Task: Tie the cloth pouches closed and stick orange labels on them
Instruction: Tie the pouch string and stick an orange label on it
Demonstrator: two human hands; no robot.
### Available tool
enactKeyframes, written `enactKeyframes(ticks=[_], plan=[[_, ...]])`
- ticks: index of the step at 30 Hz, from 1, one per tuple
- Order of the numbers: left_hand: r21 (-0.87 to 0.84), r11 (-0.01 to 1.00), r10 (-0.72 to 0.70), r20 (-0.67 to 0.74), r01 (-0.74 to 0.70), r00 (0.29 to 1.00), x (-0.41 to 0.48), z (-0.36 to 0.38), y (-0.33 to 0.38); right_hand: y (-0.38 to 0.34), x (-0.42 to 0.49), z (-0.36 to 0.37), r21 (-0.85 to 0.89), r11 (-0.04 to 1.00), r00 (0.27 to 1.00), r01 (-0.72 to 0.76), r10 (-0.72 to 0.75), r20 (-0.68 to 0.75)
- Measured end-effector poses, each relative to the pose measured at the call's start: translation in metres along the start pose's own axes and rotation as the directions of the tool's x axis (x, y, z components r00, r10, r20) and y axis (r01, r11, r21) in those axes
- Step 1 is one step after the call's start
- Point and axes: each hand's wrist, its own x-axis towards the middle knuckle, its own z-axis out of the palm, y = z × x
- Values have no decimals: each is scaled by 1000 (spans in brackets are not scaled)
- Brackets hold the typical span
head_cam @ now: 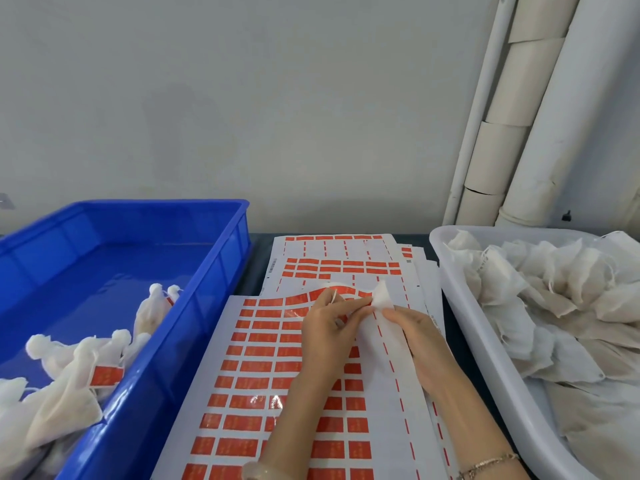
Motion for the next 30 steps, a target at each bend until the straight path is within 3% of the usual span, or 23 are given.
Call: enactKeyframes(ticks=[5,13,25,30], plan=[[38,999,40,-1,-40,999,-3,0,0,-5,-9,-1,-28,997,996,76,-77,-48],[-73,997,11,-39,-14,999,-2,-2,5,-15,-18,1,-71,994,996,87,-85,29],[3,997,76,-50,-76,996,-3,-8,6,-15,-20,2,-42,996,996,85,-84,16],[-94,994,53,-86,-61,995,-3,-6,7,-17,-24,1,-79,991,994,107,-104,40]])
